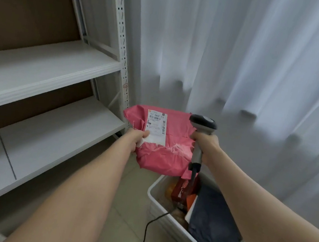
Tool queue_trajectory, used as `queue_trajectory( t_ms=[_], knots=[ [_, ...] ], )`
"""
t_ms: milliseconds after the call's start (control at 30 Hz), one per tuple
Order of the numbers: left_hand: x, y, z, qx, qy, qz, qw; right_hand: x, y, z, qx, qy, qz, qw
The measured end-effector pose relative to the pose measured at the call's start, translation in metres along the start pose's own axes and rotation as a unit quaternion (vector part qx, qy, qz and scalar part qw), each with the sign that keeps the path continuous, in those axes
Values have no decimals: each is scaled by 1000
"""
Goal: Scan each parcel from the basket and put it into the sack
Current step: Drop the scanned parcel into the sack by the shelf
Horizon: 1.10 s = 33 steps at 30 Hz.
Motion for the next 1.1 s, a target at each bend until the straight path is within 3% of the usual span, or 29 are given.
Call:
queue_trajectory(
  t_ms=[167, 500, 800, 1100],
  knots=[
    [37, -68, -50, -76, -9, 50, 996, -49, -52, -2, -4, -75, 6, 997],
    [112, -189, -166, -113, -26, 18, 993, -122, -165, 67, 91, -2, 65, 994],
    [176, -283, -295, -221, -117, -1, 968, -161, -247, 203, 130, -158, 25, 979],
    [282, -349, -485, -270, -142, -120, 945, -250, -349, 386, 240, -168, 62, 954]
  ],
)
Point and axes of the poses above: each hand's wrist, its own y-axis towards the middle knuckle, its own z-axis out of the palm, x = y × z, the point moved 1 cm from there along y, towards the middle knuckle, and after that the axes turned 6 degrees about x, right-handed, at the moved point
